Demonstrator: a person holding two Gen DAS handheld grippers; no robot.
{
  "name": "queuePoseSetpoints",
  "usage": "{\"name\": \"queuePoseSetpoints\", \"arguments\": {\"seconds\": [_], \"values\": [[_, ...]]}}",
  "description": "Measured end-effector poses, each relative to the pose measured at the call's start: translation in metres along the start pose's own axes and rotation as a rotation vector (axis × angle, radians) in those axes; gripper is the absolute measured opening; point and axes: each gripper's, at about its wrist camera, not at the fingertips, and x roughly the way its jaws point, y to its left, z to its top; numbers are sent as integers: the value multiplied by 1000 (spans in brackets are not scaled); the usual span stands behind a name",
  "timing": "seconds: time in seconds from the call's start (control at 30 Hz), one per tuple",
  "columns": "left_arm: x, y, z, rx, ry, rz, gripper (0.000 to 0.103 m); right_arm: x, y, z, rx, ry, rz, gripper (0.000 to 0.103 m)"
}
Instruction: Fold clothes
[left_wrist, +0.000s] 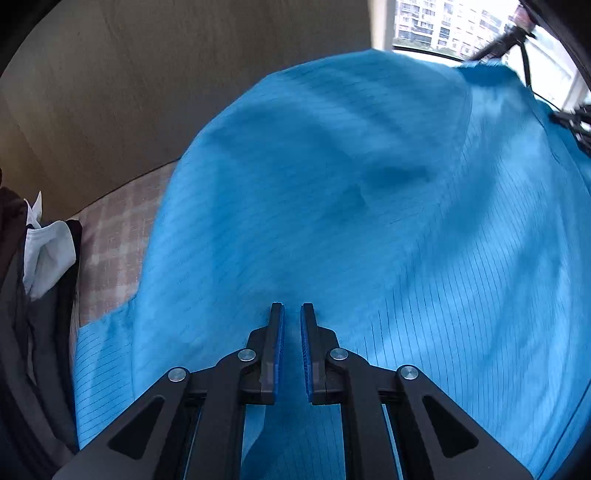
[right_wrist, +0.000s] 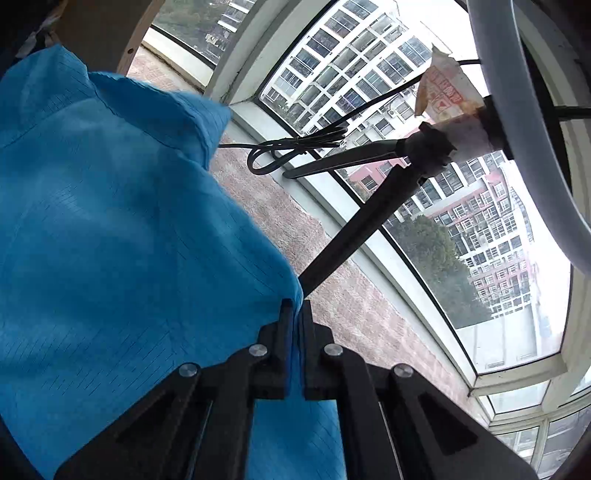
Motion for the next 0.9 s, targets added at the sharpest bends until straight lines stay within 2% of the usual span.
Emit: {"name": "queuePoseSetpoints", "arguments": {"seconds": [0.03,0.07,0.1,0.13,0.17,0.2,0.3,0.43,0.57,0.7,0.8,0.9], "values": [[-2,1,0,-7,-6,-2,10,-1,6,0,-24,3,25,2],[-6,3,-2,-11,-16,-3,10,-4,13,0,-53,5,33,8],[-15,5,-7,-11,-33,1,10,-7,19,-1,-80,5,38,22],[-26,10,-14,-15,-47,11,10,-12,21,-3,-97,-6,28,31],[-37,16,-22,-20,-60,22,10,-18,23,-6,-111,-18,17,47],[-51,24,-33,-29,-75,33,10,-25,22,-8,-109,-35,3,50],[-88,32,-56,-87,-107,77,10,-49,7,-15,-24,-71,21,50],[-130,101,-100,-210,-119,132,10,-92,-13,-26,152,-135,191,50],[-151,149,-182,-320,-72,204,11,-141,4,-35,225,-194,327,50],[-157,185,-250,-448,-47,121,14,-187,45,-40,275,-219,455,50],[-140,183,-273,-425,-38,66,29,-220,74,-50,308,-211,513,50],[-125,187,-292,-417,-13,38,29,-254,96,-62,374,-201,578,50]]}}
